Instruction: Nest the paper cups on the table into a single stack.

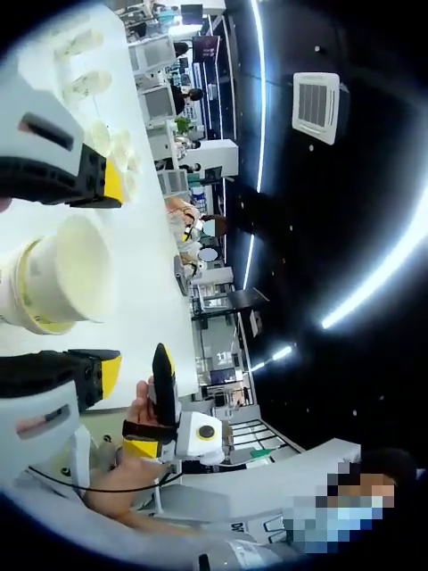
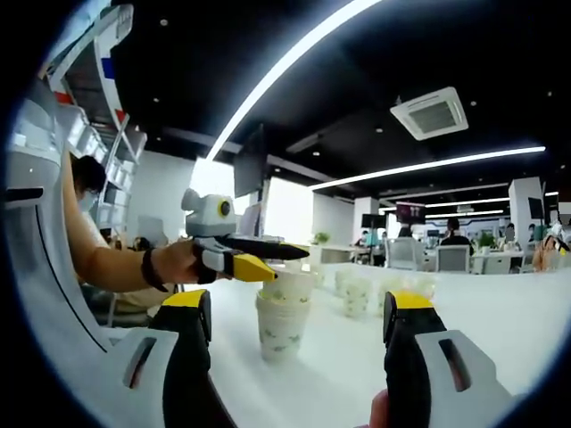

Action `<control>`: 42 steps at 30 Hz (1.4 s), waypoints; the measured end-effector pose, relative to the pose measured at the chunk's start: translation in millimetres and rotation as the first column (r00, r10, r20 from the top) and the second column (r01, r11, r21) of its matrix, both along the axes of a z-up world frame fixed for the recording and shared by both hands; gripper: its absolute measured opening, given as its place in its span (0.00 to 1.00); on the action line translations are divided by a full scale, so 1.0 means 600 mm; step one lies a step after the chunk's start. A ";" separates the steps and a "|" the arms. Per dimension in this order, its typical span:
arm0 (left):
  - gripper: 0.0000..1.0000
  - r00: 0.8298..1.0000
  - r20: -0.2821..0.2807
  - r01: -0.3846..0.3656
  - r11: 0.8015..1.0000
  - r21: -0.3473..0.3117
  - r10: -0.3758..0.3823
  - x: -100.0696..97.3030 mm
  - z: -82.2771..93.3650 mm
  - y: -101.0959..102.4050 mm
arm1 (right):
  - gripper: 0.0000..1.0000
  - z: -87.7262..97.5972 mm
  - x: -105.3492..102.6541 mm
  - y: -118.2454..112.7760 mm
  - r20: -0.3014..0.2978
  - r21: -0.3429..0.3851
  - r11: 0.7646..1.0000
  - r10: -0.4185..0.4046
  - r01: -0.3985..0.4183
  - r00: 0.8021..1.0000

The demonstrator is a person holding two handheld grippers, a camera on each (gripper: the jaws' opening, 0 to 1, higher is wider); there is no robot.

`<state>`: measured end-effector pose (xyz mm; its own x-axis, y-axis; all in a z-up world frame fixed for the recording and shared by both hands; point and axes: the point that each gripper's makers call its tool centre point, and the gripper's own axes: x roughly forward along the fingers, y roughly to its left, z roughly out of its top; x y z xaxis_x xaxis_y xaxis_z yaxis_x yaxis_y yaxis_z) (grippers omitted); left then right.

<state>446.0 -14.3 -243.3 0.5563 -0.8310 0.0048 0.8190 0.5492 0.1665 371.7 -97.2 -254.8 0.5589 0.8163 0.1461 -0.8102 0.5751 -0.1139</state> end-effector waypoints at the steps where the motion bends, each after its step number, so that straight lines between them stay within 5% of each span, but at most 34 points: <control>1: 0.81 1.000 0.001 -0.004 1.000 0.004 0.004 0.001 -0.001 0.000 | 0.83 0.000 0.000 0.000 0.000 0.000 1.000 0.000 0.000 1.000; 42: 0.80 0.998 -0.043 -0.046 0.995 -0.091 0.042 -0.012 0.017 0.040 | 0.83 0.004 -0.001 0.001 0.003 0.010 1.000 0.002 -0.002 1.000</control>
